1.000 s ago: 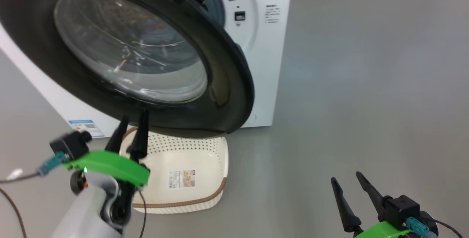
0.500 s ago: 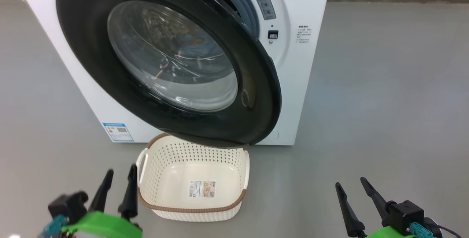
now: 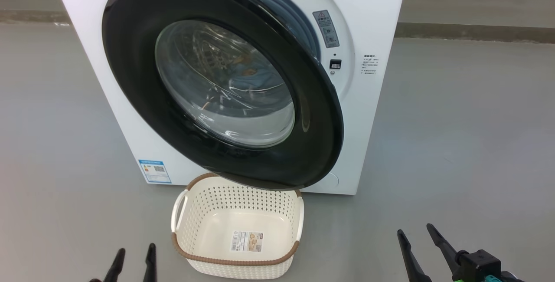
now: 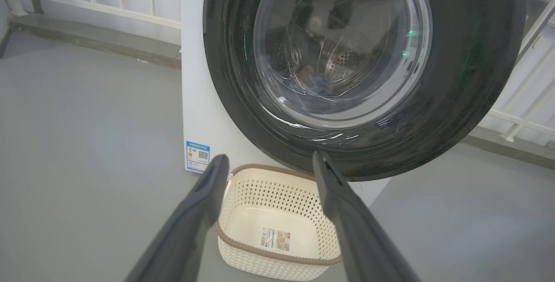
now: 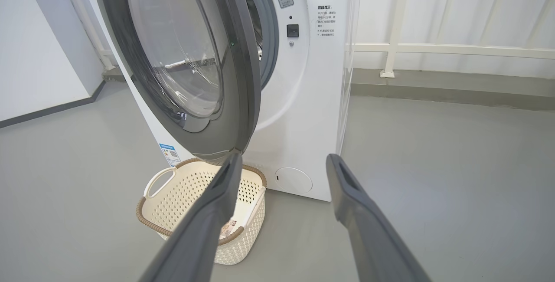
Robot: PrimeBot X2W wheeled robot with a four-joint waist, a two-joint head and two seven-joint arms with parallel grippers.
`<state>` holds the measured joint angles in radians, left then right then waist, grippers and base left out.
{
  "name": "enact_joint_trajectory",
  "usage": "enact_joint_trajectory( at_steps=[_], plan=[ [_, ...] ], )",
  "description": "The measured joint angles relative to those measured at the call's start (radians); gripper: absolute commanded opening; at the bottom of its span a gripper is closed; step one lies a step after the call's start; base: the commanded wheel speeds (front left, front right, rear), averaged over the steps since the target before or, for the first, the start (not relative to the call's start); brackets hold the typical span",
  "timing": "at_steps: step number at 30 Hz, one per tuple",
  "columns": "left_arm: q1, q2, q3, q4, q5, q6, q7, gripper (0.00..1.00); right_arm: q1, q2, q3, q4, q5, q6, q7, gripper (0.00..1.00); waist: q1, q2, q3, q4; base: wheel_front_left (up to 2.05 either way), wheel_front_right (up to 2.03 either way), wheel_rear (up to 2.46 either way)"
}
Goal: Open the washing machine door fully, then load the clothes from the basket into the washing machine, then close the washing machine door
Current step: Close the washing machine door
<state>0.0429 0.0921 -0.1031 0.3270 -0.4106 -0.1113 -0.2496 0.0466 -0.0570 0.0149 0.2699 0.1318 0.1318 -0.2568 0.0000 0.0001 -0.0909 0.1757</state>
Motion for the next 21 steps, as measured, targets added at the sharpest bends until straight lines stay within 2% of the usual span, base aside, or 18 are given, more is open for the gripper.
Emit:
enact_joint_trajectory(
  at_steps=[11, 21],
  plan=[
    [0.016, -0.020, 0.067, -0.024, 0.035, -0.009, 0.000, 1.00, -0.001, 0.000, -0.032, -0.008, -0.005, 0.000, 0.000, 1.00, 0.0000, 0.0000, 0.021, 0.003, 0.00, 0.00, 0.00],
    [0.016, -0.031, 0.079, -0.021, 0.049, -0.016, 0.000, 1.00, -0.002, 0.006, -0.047, -0.004, -0.006, 0.000, 0.000, 1.00, 0.0000, 0.0000, 0.033, -0.011, 0.00, 0.00, 0.00]
  ],
)
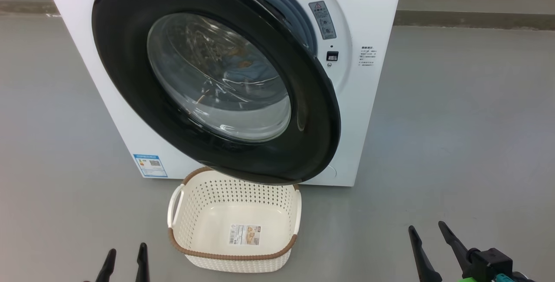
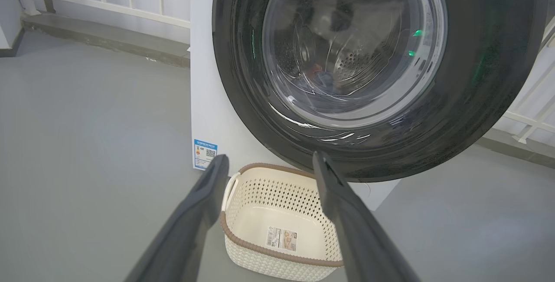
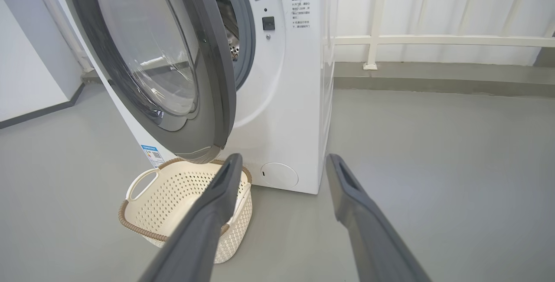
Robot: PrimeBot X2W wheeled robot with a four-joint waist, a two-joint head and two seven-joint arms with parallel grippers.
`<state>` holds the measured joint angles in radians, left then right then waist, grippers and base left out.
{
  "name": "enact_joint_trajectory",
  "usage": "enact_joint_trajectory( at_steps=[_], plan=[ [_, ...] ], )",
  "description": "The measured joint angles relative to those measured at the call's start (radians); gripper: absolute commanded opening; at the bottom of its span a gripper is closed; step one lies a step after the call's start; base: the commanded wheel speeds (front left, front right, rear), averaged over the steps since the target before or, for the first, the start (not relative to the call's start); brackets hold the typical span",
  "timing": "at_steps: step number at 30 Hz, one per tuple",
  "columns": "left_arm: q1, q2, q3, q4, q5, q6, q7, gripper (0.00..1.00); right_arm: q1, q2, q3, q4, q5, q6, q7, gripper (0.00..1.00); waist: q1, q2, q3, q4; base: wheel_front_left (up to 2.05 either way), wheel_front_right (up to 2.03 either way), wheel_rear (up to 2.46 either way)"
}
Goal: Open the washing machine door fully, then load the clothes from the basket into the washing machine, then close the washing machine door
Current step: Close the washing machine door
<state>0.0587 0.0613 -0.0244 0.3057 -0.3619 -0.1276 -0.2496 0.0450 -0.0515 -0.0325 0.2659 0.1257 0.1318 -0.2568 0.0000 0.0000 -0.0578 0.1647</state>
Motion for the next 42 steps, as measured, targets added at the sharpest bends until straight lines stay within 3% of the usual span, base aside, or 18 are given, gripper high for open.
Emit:
enact_joint_trajectory(
  at_steps=[1, 2, 3, 20, 26, 36, 42],
  plan=[
    [0.000, -0.001, 0.000, 0.001, 0.000, 0.000, 0.000, 1.00, 0.000, 0.001, -0.003, 0.001, 0.000, 0.000, 0.000, 0.91, 0.0000, 0.0000, 0.001, -0.001, 0.00, 0.00, 0.00],
    [0.000, -0.002, -0.001, 0.001, 0.000, 0.000, 0.000, 1.00, -0.001, 0.001, -0.006, 0.002, 0.000, 0.000, 0.000, 0.39, 0.0000, 0.0000, 0.002, -0.002, 0.00, 0.00, 0.00],
    [0.000, -0.002, -0.001, 0.001, 0.000, 0.000, 0.000, 1.00, -0.003, 0.001, -0.010, 0.004, 0.000, 0.000, 0.000, 0.00, 0.0000, 0.0000, 0.002, -0.003, 0.00, 0.00, 0.00],
    [-0.001, -0.007, -0.011, -0.002, -0.008, 0.000, 0.000, 1.00, -0.084, 0.006, -0.099, 0.035, 0.038, 0.000, 0.000, 0.00, 0.0001, 0.0000, 0.028, 0.000, 0.00, 0.00, 0.00],
    [-0.003, -0.009, -0.018, -0.010, -0.010, 0.000, 0.000, 1.00, -0.170, 0.006, -0.121, -0.021, 0.037, 0.000, 0.000, 0.00, 0.0000, 0.0000, 0.058, 0.007, 0.00, 0.00, 0.00],
    [-0.058, -0.013, -0.034, -0.010, -0.011, 0.000, 0.000, 1.00, -0.377, -0.009, 0.090, -0.309, 0.043, 0.000, 0.000, 0.00, 0.0001, 0.0000, 0.152, 0.021, 0.00, 0.00, 0.00],
    [-0.110, -0.024, -0.062, -0.011, -0.018, 0.000, 0.000, 1.00, -0.430, -0.019, 0.289, -0.328, 0.044, 0.000, 0.000, 0.00, 0.0000, 0.0000, 0.210, 0.035, 0.00, 0.00, 0.00]
  ],
)
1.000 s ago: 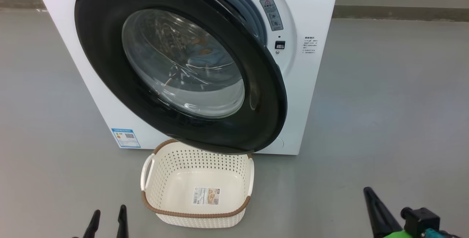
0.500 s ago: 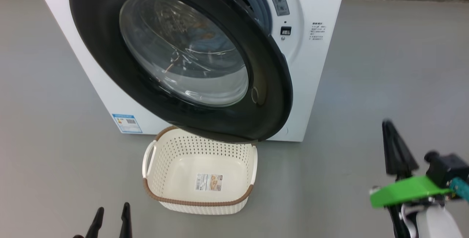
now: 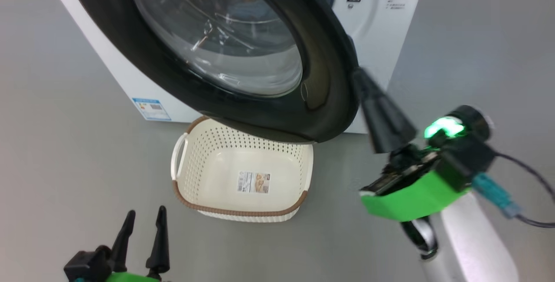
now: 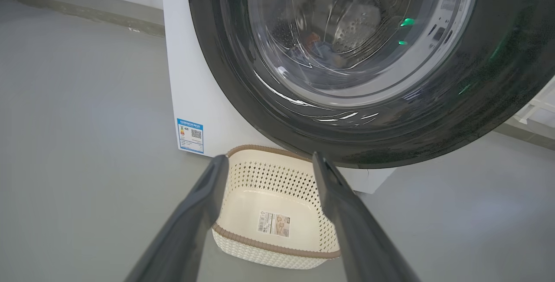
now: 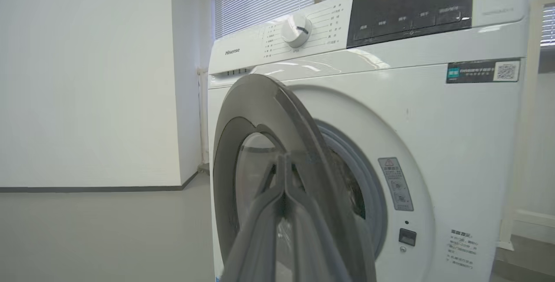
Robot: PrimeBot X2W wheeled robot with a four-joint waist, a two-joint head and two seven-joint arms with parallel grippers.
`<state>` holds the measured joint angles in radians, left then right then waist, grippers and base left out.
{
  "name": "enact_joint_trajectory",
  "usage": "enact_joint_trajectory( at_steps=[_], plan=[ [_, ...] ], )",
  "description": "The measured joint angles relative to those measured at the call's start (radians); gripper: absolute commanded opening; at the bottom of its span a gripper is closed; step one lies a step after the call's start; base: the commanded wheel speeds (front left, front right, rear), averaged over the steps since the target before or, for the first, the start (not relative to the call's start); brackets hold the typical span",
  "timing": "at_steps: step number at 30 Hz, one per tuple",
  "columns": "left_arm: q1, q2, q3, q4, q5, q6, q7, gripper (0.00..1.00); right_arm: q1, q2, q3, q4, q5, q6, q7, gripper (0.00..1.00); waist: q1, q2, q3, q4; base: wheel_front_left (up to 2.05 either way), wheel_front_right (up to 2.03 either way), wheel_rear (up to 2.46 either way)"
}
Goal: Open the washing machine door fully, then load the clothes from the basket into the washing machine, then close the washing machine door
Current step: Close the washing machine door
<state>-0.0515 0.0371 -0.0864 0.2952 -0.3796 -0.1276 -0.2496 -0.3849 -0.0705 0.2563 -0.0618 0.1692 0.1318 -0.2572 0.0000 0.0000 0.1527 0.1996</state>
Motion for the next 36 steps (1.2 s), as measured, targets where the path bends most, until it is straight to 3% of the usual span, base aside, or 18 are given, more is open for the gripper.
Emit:
enact_joint_trajectory(
  at_steps=[8, 17, 36],
  plan=[
    [-0.062, -0.003, -0.045, 0.010, -0.029, 0.000, 0.000, 1.00, -0.022, -0.031, 0.093, 0.137, 0.009, 0.000, 0.000, 0.00, 0.0000, 0.0000, 0.049, 0.038, 0.00, 0.00, 0.00],
    [-0.103, -0.004, -0.096, 0.006, -0.083, 0.000, 0.000, 1.00, -0.072, -0.029, 0.049, 0.224, 0.017, 0.000, 0.000, 0.00, 0.0000, 0.0000, 0.097, 0.078, 0.00, 0.00, 0.00],
    [-0.129, -0.005, -0.114, -0.019, -0.100, 0.000, 0.000, 1.00, -0.152, -0.032, -0.014, 0.253, 0.008, 0.000, 0.000, 0.00, 0.0000, 0.0000, 0.185, 0.106, 0.00, 0.00, 0.00]
  ],
)
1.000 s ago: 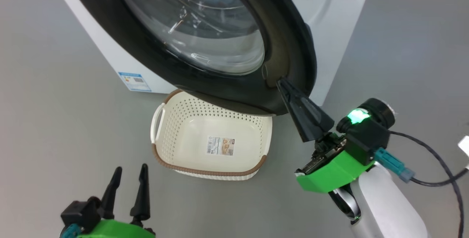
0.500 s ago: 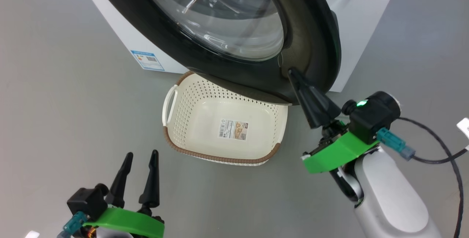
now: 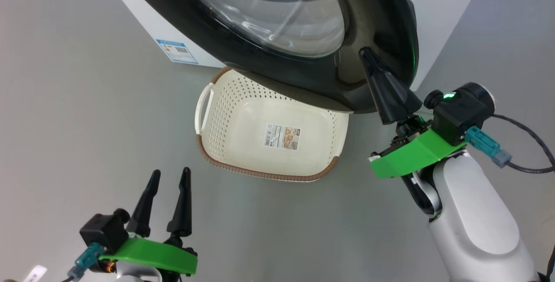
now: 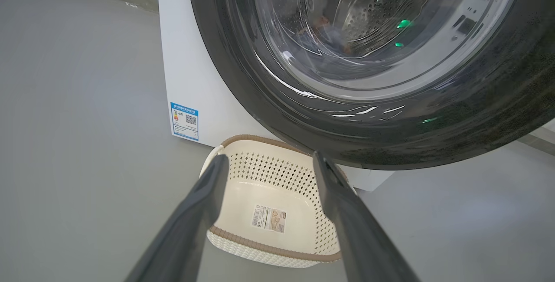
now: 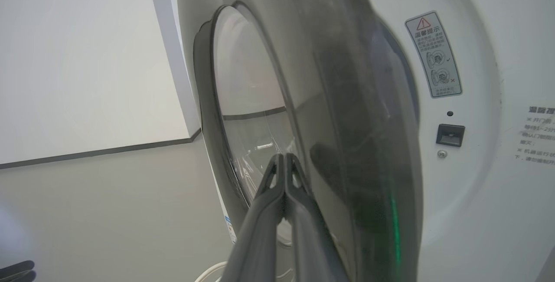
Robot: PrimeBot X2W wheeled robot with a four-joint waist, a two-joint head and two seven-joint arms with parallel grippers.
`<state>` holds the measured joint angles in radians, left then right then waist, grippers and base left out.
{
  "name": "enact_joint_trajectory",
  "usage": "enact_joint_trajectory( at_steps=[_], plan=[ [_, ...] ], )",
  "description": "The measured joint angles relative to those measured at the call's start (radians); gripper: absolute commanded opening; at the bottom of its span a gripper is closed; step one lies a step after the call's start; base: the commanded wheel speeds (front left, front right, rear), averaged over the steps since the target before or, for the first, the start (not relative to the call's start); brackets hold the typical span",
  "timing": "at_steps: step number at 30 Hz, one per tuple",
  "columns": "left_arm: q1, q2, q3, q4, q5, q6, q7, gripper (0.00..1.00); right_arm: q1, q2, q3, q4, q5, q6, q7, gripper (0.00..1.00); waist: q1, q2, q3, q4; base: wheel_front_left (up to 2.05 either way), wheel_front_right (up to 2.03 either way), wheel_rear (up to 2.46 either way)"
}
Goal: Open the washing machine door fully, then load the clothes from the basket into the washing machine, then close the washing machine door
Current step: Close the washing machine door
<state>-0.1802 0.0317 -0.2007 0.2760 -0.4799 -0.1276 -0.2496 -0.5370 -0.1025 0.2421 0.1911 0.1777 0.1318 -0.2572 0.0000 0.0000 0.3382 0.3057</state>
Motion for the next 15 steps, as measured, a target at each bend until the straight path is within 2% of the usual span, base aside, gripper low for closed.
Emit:
enact_joint_trajectory(
  at_steps=[15],
  plan=[
    [-0.021, -0.001, -0.036, -0.022, -0.044, 0.000, 0.000, 1.00, -0.061, -0.019, -0.035, -0.014, -0.009, 0.000, 0.000, 0.00, 0.0000, 0.0000, 0.067, -0.002, 0.00, 0.00, 0.00]
  ],
)
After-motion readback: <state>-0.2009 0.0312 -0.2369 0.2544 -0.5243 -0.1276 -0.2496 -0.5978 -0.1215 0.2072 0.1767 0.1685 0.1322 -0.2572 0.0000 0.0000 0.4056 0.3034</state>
